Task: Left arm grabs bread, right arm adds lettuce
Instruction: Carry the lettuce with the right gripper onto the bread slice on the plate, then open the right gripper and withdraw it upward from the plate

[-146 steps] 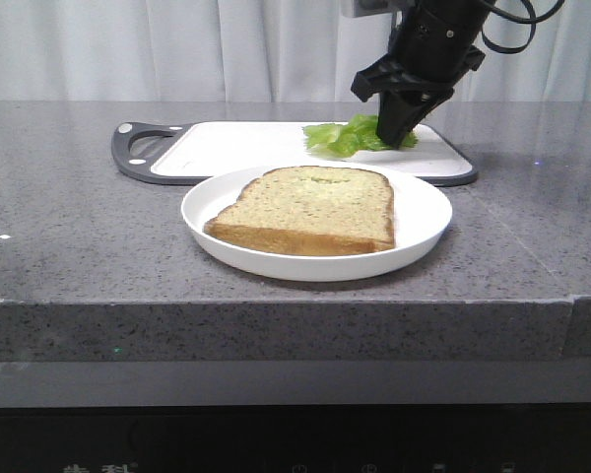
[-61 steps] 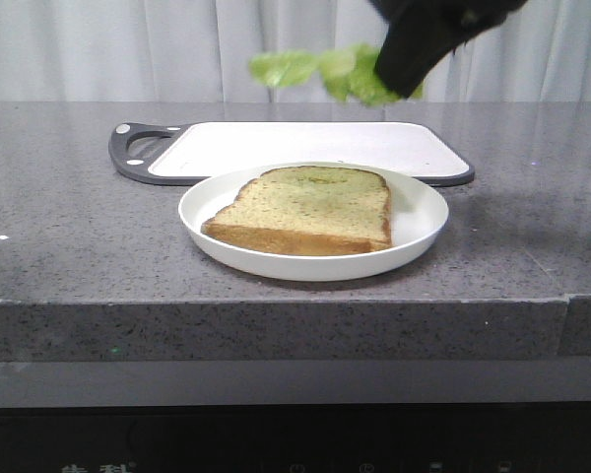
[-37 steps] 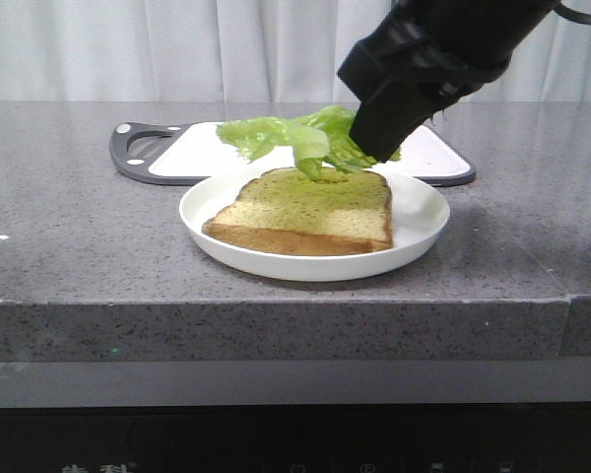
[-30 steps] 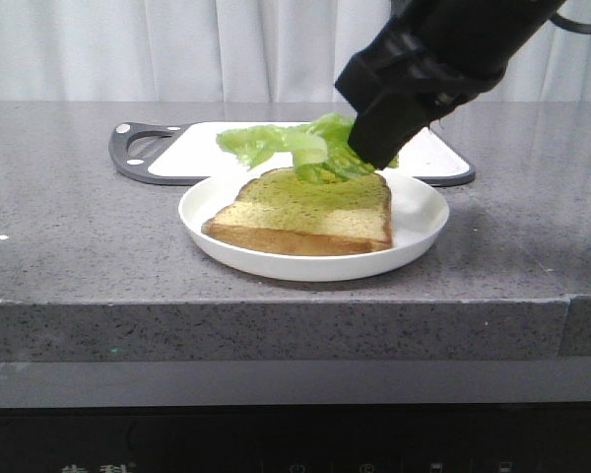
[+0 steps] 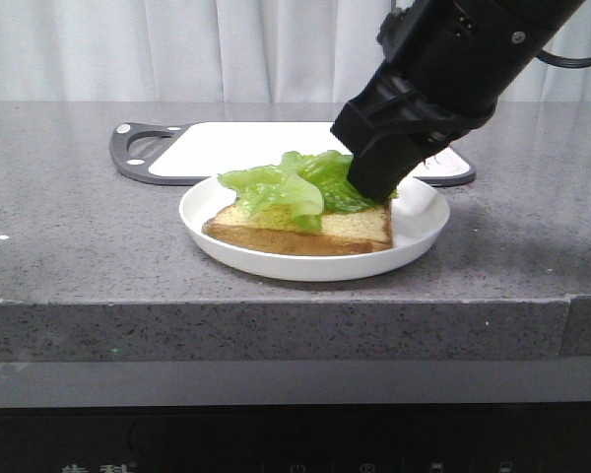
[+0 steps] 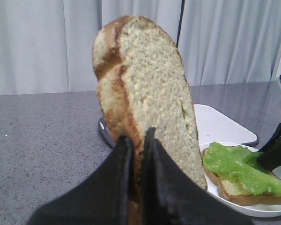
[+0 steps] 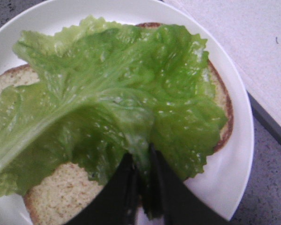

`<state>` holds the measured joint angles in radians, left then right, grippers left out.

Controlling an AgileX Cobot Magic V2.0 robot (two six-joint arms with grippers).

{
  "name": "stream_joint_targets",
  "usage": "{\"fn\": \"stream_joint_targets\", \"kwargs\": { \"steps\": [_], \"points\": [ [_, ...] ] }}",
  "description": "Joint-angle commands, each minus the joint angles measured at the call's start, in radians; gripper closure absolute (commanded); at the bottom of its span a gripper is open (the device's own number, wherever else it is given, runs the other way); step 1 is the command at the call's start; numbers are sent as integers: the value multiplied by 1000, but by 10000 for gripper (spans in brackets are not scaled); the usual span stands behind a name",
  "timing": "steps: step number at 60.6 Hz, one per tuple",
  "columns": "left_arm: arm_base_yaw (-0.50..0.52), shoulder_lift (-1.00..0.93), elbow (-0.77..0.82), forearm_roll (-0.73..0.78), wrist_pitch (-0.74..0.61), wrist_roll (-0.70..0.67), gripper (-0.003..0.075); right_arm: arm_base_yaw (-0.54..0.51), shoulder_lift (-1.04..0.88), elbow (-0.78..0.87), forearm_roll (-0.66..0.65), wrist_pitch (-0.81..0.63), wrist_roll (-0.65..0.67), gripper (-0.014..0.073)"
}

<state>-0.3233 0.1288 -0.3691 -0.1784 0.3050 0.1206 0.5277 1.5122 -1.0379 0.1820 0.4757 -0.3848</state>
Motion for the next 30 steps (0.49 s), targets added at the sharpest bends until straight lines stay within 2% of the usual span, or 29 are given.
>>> {"fn": "stream_joint_targets", "kwargs": {
  "steps": [1, 10, 14, 19, 30],
  "points": [
    [1, 8, -29, -6, -94, -2, 739, -5, -35, -24, -22, -28, -9, 472],
    [1, 8, -29, -6, -94, -2, 739, -5, -42, -26, -26, -27, -9, 253],
    [1, 8, -29, -6, -94, -2, 739, -5, -57, -26, -26, -35, -9, 183],
    [1, 8, -29, -6, -94, -2, 739, -5, -82, -26, -27, -44, -9, 148],
    [1, 8, -29, -6, -94, -2, 739, -5, -152, -26, -35, -33, -9, 146]
  ]
}}
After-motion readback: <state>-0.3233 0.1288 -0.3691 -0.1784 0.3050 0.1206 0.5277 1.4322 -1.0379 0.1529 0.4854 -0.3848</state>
